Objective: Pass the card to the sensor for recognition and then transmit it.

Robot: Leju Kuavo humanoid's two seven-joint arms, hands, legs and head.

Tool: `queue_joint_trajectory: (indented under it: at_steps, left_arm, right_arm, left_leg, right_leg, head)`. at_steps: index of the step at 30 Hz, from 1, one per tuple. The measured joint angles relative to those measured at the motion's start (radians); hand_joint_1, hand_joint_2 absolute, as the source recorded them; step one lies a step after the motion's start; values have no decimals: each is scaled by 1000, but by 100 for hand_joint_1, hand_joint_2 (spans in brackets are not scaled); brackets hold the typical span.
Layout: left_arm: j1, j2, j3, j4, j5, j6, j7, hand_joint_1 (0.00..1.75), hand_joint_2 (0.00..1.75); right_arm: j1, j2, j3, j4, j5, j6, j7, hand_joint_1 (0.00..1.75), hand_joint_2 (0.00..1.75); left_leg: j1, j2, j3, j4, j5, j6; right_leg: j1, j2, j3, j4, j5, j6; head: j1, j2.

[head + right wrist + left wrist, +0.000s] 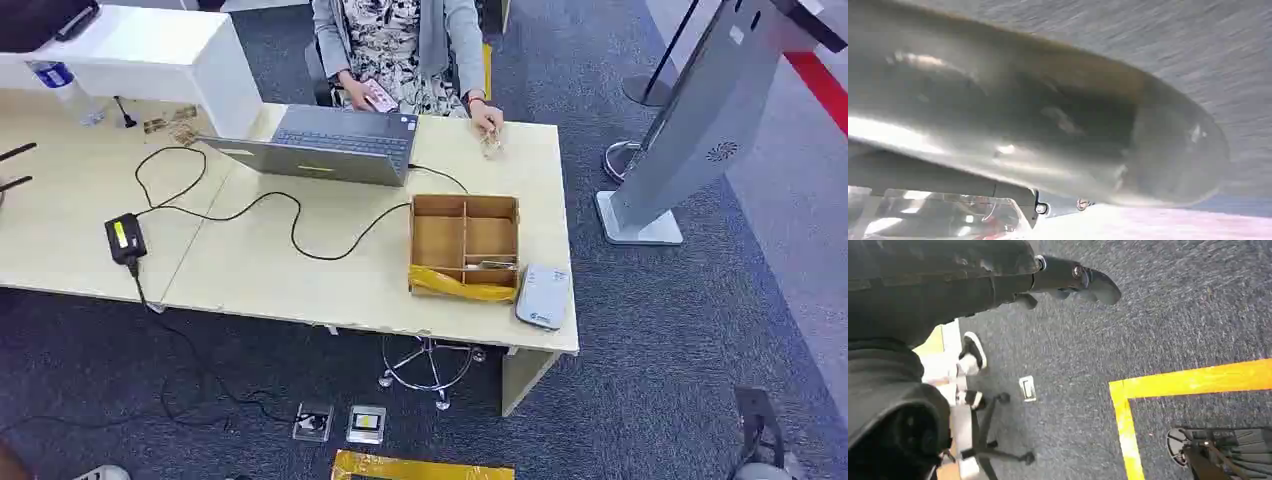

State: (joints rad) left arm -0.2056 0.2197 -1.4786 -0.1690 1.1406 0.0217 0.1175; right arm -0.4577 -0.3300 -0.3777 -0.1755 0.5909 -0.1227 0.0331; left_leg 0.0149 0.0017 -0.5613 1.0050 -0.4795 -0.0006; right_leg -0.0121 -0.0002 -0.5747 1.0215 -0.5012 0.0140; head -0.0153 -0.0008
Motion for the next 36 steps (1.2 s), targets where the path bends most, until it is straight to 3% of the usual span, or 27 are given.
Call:
queue_joint_trajectory:
  at_steps: [1,5,8,12,16,19,26,30,36]
  left_arm:
    - [-3,2,-6,0,-9,-5,-3,0,0]
    - [-26,7,-15,0,-42,-25,-3,0,0]
    - [-42,7,-23,0,-75,-33,-3,0,0]
    - [-60,7,-32,0,-81,-30,-2,0,0]
    - [-62,7,-34,0,-80,-29,14,0,0]
    - [-66,7,-35,0,-80,-27,29,0,0]
    - [-79,6,-40,0,-109,-35,38,0,0]
    - [-95,4,-40,0,-126,-44,44,0,0]
    - [-98,4,-41,0,-130,-38,47,0,0]
  right_arm:
    - [-31,-3,1,-3,18,30,-1,0,175]
    - [-178,-1,19,-12,90,68,-5,0,175]
    - [-321,20,51,-22,136,105,-76,0,175]
    - [-490,76,106,-35,189,130,-103,0,175]
    - [-576,129,153,-48,208,137,-175,0,175]
    - [-637,189,192,-57,216,146,-194,0,175]
    - [-692,339,297,-76,284,139,-310,0,175]
    - [-686,409,351,-78,285,144,-330,0,175]
    - [-661,465,406,-78,275,99,-338,0,175]
  left_leg:
    - [0,0,-1,0,1,-1]
    - [-1,0,-1,0,2,-1]
    - [-1,0,-1,0,3,-1]
    - [-1,-2,-1,0,5,-3]
    - [0,-5,-4,0,6,-3]
    - [0,-4,-4,0,6,-4]
    - [0,-5,-4,0,6,-4]
    - [0,-5,-4,0,6,-4]
    - [0,-5,-4,0,6,-4]
  right_leg:
    - [0,0,0,0,1,0]
    - [-1,0,-1,2,1,0]
    - [-1,0,-3,4,2,0]
    - [-1,-2,-3,5,2,0]
    - [0,-5,-4,7,2,-1]
    - [0,-3,-6,8,2,-1]
    - [0,-4,-5,8,1,-2]
    - [0,-4,-6,8,1,-2]
    - [0,-5,-6,8,1,-2]
  head:
    - [1,0]
    - [0,0]
    - [0,0]
    - [1,0]
    - [0,0]
    - [0,0]
    - [1,0]
    - [1,0]
    - [1,0]
